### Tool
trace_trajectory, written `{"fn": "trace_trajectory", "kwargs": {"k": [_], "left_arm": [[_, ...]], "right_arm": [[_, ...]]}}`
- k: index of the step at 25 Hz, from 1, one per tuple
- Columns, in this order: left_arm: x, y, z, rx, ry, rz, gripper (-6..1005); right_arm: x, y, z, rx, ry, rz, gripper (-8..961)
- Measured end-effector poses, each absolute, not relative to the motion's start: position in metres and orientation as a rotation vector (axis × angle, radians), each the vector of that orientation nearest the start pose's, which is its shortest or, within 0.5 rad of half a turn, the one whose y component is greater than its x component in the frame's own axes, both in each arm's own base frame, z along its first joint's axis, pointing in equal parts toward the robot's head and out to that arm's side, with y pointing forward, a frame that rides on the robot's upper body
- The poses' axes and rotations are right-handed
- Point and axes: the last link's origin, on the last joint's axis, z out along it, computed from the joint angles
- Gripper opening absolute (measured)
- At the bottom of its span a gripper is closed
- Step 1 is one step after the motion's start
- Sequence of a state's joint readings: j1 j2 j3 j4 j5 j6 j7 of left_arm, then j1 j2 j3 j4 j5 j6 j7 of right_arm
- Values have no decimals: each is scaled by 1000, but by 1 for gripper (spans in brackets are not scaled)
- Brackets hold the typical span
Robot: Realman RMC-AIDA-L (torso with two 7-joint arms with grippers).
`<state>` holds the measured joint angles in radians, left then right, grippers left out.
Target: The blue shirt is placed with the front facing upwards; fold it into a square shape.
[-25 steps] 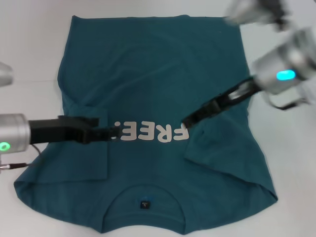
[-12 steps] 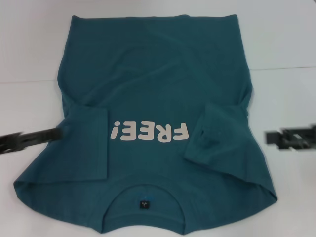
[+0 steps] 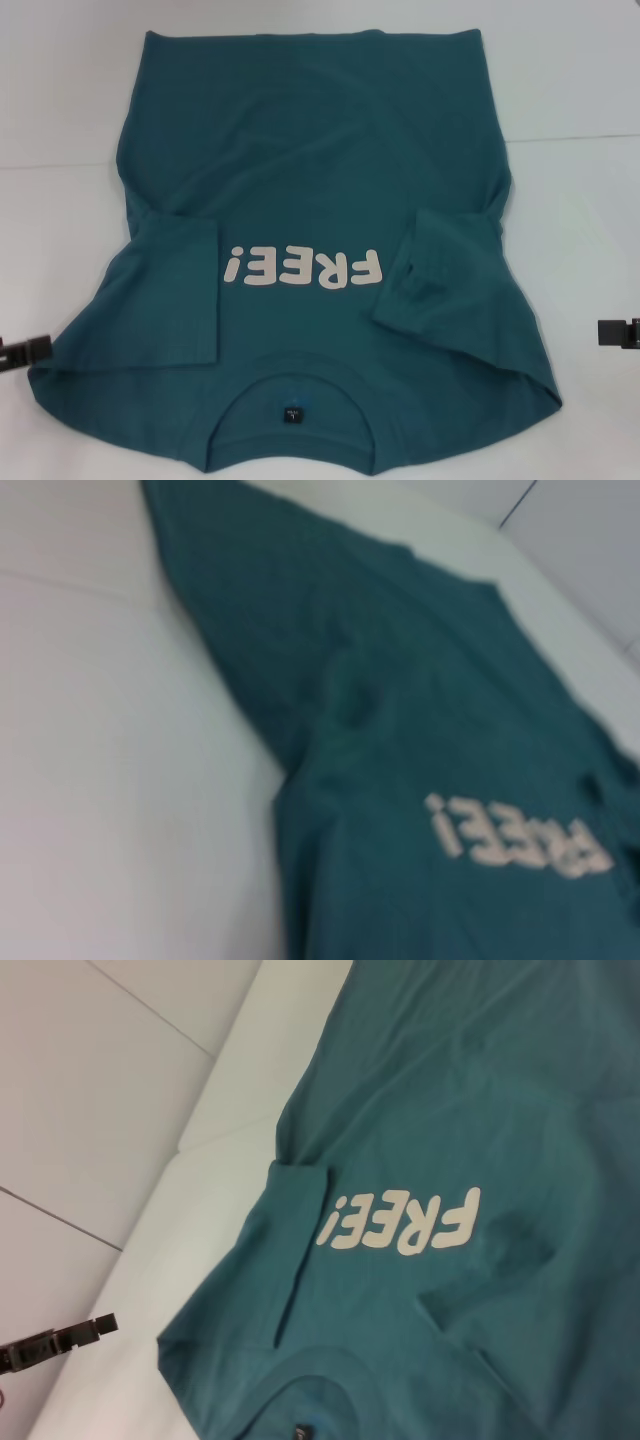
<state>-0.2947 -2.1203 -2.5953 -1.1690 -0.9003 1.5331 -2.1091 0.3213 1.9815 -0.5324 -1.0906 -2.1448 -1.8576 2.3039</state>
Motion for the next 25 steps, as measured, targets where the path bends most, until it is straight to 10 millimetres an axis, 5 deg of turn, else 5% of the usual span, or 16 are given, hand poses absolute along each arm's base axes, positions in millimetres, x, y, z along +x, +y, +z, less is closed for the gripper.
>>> {"fn": "trace_trajectory", "kwargs": {"k": [9,25], "left_arm": [[-335,306,70,-2153,-1346,-214,879],[-344,320,50,-2166,-1432,-168,876]], "right_arm": [[313,280,116,-2342,1638,502,945],[315,283,112,-2339,1654,485,942]]}}
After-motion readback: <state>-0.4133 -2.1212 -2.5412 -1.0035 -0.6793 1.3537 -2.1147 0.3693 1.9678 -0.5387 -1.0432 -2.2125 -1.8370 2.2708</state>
